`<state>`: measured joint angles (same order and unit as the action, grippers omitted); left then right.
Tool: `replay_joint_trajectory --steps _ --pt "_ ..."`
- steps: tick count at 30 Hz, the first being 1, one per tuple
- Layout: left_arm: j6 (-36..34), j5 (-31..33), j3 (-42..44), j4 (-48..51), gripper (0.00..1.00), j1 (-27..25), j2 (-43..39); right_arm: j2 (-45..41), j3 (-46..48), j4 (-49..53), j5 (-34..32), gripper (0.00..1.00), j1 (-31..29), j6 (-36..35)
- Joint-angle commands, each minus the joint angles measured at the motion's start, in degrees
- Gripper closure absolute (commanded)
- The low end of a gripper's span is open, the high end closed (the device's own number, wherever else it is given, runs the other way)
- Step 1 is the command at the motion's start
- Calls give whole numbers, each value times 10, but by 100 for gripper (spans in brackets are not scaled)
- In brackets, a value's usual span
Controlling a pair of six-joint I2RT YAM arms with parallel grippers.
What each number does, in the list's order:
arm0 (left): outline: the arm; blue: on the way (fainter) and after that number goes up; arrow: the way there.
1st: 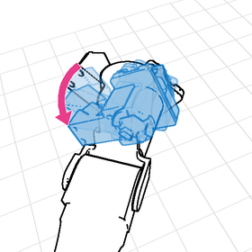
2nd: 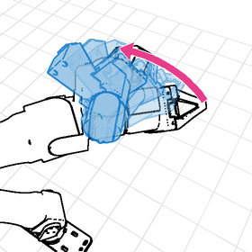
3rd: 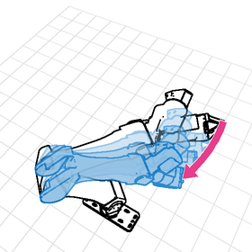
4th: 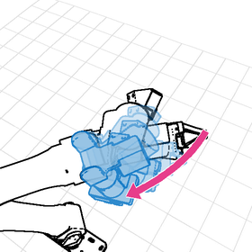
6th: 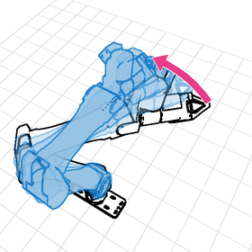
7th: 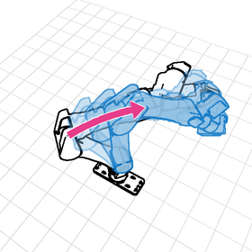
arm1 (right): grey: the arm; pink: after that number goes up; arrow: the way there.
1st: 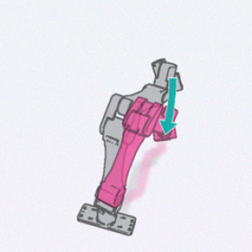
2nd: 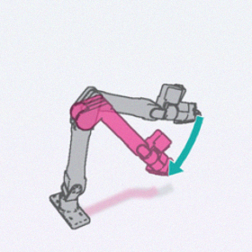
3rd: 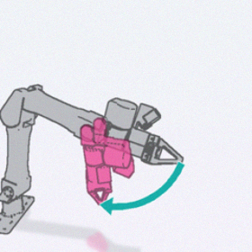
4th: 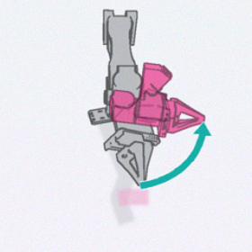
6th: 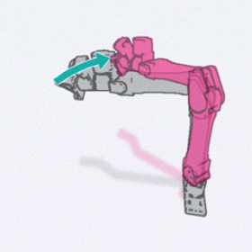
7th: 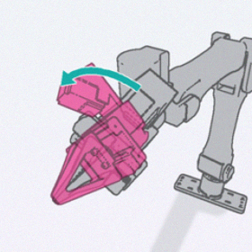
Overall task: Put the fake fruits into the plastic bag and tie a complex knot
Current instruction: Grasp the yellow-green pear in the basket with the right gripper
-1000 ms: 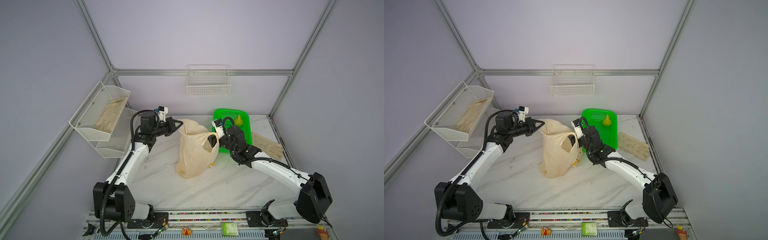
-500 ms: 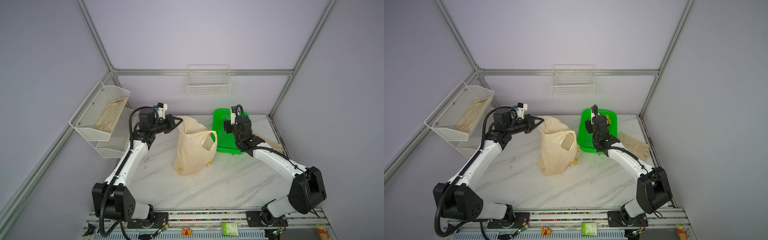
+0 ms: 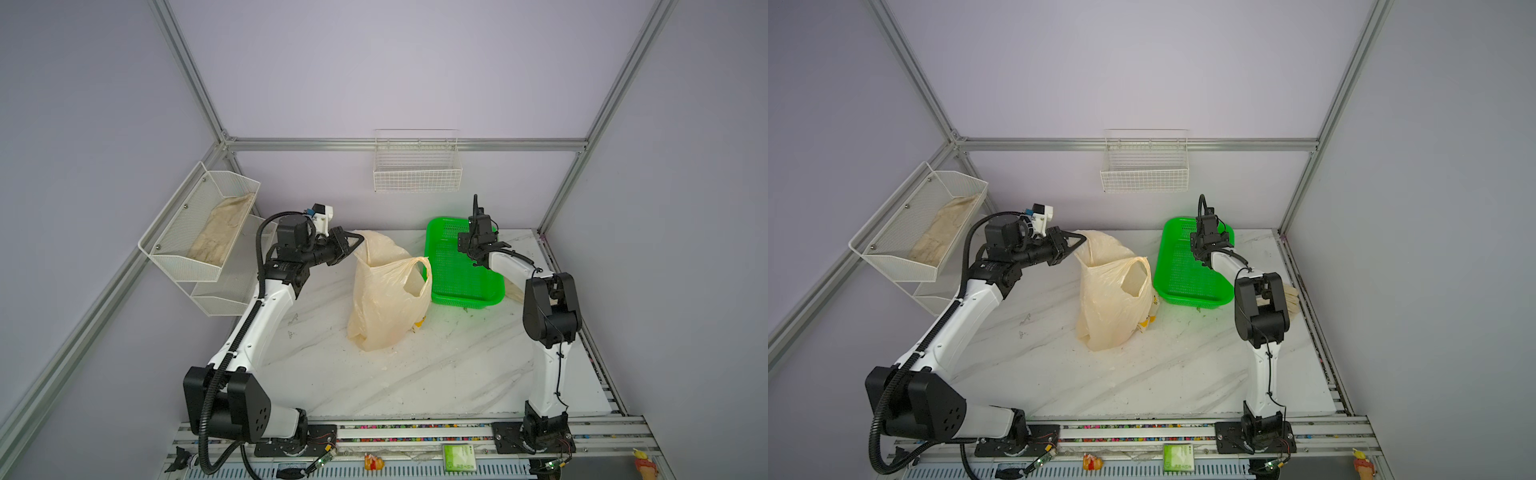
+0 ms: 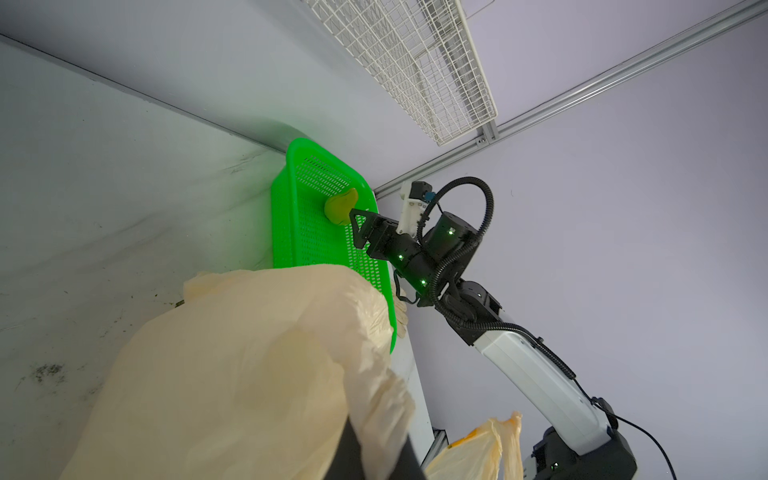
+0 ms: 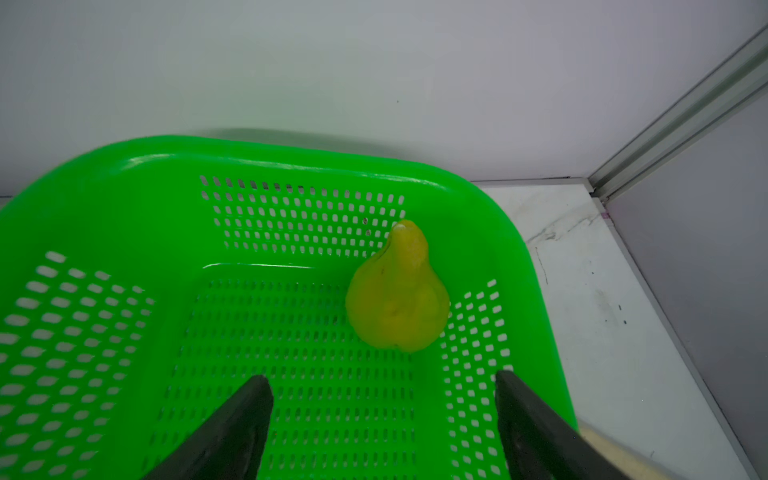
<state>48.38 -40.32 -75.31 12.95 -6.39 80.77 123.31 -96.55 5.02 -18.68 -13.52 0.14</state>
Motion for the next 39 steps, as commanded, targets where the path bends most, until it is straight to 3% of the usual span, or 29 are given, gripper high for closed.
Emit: replay_joint_trajectory --steps 1,16,30,39 --pt "-6 -8 -34 -30 100 3 -3 30 -52 29 -10 13 5 1" --pt "-2 -9 -31 -34 100 3 -3 202 -248 98 -57 11 17 -28" --pt "-4 -6 -25 -38 100 3 -3 262 -313 125 2 14 34 -24" --pt "-4 -5 -23 -38 100 3 -3 265 -328 126 25 31 36 -28"
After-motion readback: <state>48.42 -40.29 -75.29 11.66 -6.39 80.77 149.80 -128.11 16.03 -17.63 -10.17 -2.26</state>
